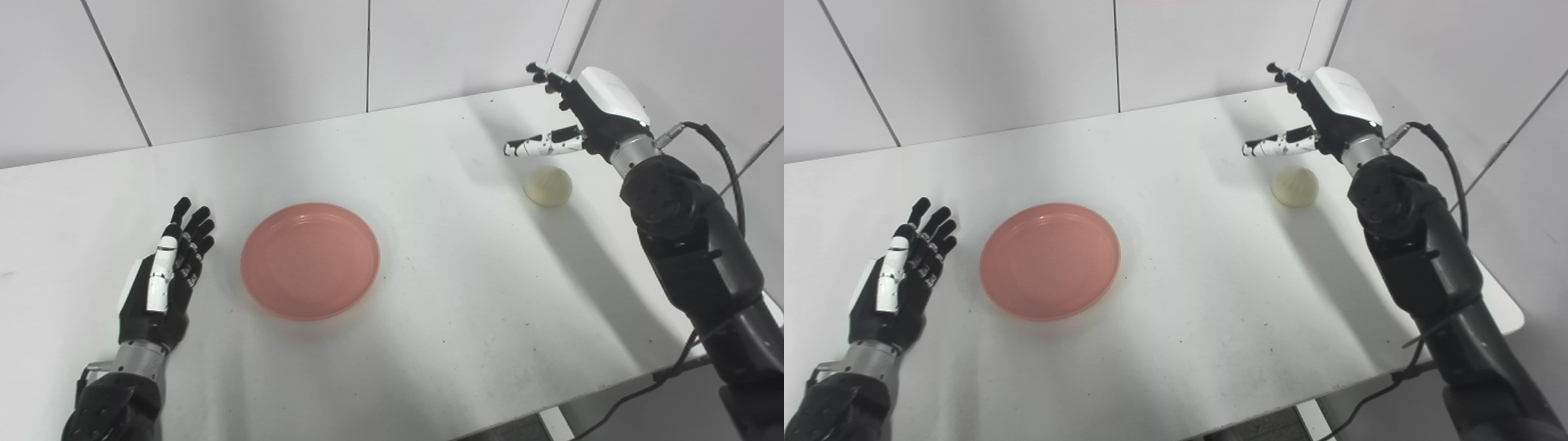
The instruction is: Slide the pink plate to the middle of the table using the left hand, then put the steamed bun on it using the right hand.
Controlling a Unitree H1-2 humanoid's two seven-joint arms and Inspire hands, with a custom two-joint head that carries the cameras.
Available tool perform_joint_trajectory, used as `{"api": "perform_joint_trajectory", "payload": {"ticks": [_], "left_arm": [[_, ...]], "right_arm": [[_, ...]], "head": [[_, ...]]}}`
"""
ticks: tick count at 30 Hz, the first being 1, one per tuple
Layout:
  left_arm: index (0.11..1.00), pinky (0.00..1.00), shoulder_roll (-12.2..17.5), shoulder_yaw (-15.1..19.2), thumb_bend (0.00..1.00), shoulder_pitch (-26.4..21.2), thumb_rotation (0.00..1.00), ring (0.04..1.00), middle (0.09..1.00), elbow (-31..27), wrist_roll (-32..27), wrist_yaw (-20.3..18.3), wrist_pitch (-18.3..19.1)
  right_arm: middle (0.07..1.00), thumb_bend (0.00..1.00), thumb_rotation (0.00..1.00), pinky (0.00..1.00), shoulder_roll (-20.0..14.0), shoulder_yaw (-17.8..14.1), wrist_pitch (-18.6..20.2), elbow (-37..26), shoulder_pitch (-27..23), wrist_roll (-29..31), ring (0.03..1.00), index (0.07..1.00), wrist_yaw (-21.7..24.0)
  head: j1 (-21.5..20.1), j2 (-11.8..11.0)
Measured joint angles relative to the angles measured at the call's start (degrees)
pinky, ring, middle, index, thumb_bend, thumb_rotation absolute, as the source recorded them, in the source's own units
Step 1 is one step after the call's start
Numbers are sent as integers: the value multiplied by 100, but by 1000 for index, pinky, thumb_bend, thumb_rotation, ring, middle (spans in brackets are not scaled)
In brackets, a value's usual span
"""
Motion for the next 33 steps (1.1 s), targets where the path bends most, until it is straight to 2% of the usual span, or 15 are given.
{"api": "perform_joint_trajectory", "payload": {"ticks": [6,12,16,33], "left_arm": [[976,962,82,42,397,-28,1000,953,953,42,-112,-64,4],[976,958,87,56,396,-29,1000,949,955,43,-117,-72,10],[977,960,98,56,399,-29,1000,951,955,44,-117,-91,10],[977,950,105,97,389,-28,1000,950,954,13,-123,-111,60]], "right_arm": [[933,920,323,789,-71,80,279,364,-60,-45,902,902,256],[932,939,347,757,-105,411,292,734,-72,-221,886,895,333],[938,944,355,767,-145,513,294,948,-96,-348,895,894,340],[940,920,255,744,-66,418,308,1427,-123,-605,893,877,509]], "head": [[-53,26],[-70,44],[-70,44],[-79,132]]}}
